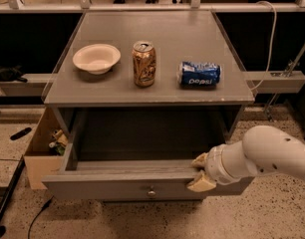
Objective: Open top drawer
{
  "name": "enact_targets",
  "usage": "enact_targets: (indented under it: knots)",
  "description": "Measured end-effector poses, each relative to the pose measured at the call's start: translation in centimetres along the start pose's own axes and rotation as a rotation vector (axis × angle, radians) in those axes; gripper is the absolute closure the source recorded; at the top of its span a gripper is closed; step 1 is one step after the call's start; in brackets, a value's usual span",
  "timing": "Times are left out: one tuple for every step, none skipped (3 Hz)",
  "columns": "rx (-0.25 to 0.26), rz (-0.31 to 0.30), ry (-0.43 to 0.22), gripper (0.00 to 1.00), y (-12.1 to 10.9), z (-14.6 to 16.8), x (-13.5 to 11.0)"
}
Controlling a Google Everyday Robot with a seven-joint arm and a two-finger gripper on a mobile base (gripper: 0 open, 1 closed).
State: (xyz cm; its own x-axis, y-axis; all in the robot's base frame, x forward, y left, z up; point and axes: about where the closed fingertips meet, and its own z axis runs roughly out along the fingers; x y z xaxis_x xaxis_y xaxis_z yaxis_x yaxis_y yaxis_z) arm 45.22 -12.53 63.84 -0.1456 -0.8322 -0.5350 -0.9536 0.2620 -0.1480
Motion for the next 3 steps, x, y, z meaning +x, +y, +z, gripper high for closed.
enact_targets:
  knots:
    - [-0.019, 0.0, -0.001, 1.0, 1.5, -0.4, 0.5]
    - [-0.043, -0.002, -0.004, 1.0, 3.3, -0.9, 1.2]
    - [-0.043, -0.002, -0.004, 1.0, 3.3, -1.0, 1.1]
